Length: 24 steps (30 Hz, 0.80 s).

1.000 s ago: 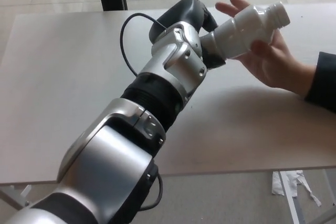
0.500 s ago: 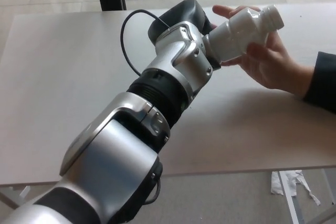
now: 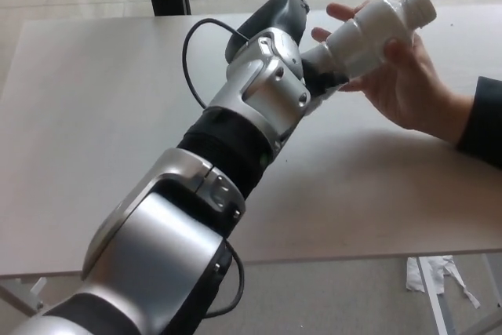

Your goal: Pick up a bottle and hand it

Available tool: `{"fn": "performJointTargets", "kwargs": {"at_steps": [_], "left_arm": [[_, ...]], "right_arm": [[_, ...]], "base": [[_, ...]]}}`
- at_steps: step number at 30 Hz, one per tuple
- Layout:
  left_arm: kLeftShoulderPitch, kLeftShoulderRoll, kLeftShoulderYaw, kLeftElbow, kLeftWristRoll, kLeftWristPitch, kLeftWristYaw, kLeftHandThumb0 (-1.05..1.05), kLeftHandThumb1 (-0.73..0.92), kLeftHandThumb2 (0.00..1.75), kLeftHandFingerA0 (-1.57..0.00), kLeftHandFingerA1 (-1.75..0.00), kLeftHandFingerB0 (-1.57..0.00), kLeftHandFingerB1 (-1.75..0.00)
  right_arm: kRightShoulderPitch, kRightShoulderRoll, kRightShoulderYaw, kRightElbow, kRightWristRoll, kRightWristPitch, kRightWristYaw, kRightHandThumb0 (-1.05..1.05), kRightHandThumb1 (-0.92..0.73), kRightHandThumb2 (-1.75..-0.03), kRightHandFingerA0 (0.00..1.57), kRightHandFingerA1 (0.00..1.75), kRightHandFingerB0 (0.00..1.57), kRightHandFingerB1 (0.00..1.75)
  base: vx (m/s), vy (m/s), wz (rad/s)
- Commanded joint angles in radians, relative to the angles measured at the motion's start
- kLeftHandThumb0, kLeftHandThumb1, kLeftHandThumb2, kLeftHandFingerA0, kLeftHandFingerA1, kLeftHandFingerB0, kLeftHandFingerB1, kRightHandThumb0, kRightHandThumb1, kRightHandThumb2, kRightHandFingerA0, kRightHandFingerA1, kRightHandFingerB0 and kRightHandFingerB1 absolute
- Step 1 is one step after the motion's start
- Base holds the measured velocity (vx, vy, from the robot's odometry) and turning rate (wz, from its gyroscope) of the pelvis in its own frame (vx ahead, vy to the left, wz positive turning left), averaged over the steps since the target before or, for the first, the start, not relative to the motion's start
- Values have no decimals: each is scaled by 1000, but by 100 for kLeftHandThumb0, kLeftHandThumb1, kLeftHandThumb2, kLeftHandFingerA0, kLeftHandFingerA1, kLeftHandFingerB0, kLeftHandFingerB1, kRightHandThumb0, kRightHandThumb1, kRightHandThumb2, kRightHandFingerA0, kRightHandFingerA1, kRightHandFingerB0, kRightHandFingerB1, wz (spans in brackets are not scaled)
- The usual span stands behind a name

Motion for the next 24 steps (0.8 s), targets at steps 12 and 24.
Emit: {"fn": "performJointTargets", "kwargs": {"at_steps": [12,24], "left_arm": [[1129,524,698,-1269,-237,-268,-424,-74,48,88,0,-39,0,-14],[1383,656,1368,-725,-451,-400,-296,-74,63,59,0,-83,0,-39]], "right_arm": [[26,-130,-92,63,41,57,11,-105,-43,-115,157,170,49,117],[72,-201,-92,151,2,-2,6,-105,-45,-117,157,175,36,107]], "base": [[0,0,0],[0,0,0]]}}
